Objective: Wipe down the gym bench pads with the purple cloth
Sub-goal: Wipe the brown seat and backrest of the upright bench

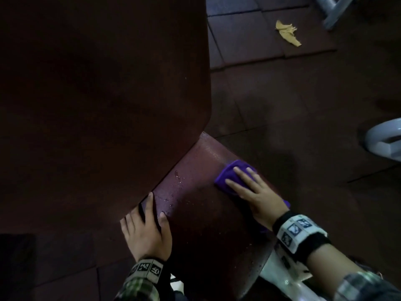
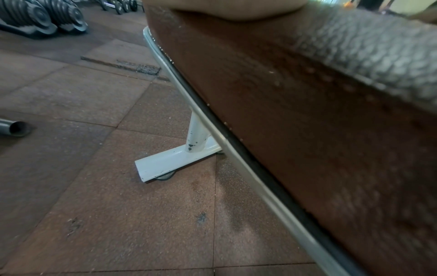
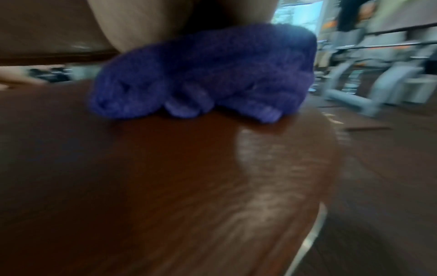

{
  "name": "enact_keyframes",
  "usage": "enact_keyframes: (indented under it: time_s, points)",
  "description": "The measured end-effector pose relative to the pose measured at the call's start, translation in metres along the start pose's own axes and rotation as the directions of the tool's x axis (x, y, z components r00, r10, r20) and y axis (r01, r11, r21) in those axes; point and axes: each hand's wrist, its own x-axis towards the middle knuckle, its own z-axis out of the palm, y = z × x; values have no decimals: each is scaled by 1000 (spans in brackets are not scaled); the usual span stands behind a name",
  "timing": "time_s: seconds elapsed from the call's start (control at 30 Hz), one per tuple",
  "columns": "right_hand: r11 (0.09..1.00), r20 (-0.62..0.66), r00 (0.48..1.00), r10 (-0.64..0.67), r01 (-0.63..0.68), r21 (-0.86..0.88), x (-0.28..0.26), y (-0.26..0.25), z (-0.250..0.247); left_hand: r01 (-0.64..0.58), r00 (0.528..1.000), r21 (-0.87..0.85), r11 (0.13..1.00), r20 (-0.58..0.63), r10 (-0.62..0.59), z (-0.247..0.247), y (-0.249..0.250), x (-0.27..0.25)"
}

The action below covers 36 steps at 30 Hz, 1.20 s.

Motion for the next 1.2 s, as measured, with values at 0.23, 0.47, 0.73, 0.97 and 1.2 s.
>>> enact_keyframes:
  time_s: [0.23, 0.47, 0.73, 0.97, 1.2]
  points:
    - [910, 34, 914, 405, -406, 88, 68, 27, 4, -7, 1000, -5, 1000, -9, 7, -2, 1, 0]
    - [994, 76, 997, -7, 15, -108, 53, -19, 17, 1, 1000, -5, 1000, 0, -1, 0, -1, 0]
    - [991, 5, 994, 112, -112, 68, 1, 24, 1, -1, 1000, -15, 1000, -5, 1, 1, -1, 0]
    - [966, 7, 967, 255, -255, 33, 77, -5, 11, 21, 1000, -22, 1000, -15, -21, 1, 1, -1]
    - [981, 43, 986, -158, 162, -109, 9, -27, 11, 10, 1000, -38, 999, -26, -11, 0, 1, -1]
